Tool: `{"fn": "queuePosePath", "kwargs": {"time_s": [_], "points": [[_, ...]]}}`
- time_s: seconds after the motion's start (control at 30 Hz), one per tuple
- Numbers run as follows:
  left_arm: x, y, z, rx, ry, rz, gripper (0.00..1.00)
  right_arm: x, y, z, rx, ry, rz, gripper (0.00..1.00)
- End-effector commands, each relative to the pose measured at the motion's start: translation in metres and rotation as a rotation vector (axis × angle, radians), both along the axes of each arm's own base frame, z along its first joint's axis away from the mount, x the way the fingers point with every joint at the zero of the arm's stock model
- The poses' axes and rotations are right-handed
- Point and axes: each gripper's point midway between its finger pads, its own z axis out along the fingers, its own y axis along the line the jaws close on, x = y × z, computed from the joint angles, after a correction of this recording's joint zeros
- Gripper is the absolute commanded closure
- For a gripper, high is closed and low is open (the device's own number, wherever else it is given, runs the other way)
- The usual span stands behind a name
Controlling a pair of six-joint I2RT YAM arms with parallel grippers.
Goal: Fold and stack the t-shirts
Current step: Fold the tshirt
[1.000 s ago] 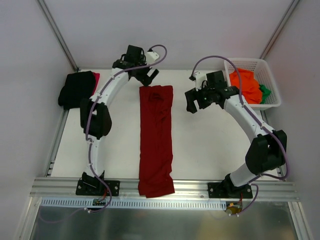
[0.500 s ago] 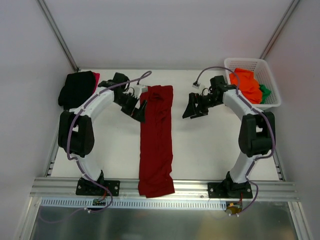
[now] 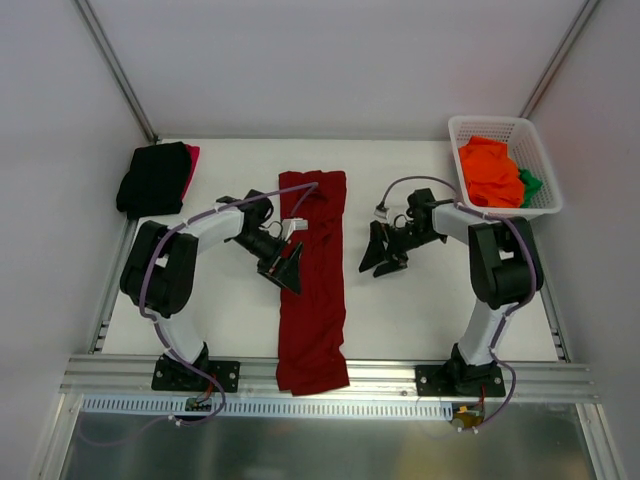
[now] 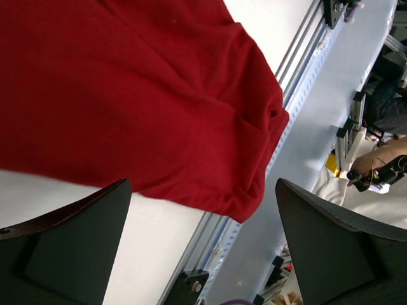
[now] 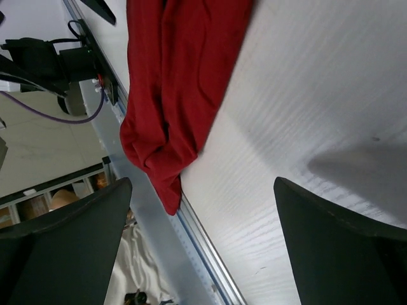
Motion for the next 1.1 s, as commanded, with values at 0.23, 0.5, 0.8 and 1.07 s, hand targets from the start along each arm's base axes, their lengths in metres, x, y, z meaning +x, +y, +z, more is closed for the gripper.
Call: {"fn": "queuePosePath", "kwargs": {"time_s": [0.23, 0.5, 0.8, 1.07], "points": [[-0.020, -0.013, -0.003, -0.069, -0.041, -0.009, 0.01, 0.013, 0.016, 0.044, 0.070, -0.354, -0.017, 0.01], [-0.018, 0.001, 0.037, -0.163, -0.612, -0.038, 0.01, -0.017, 0.019, 0.046, -0.075, -0.721, 0.197, 0.01], [-0.048, 0.014, 0.028, -0.239, -0.911, -0.204, 0.01, -0.072, 0.041, 0.001, -0.330, -1.136, 0.728, 0.01], [-0.023, 0.029, 0.026, -0.096, -1.050, -0.118, 0.01, -0.061, 0.029, 0.013, -0.465, -1.452, 0.840, 0.01]]}}
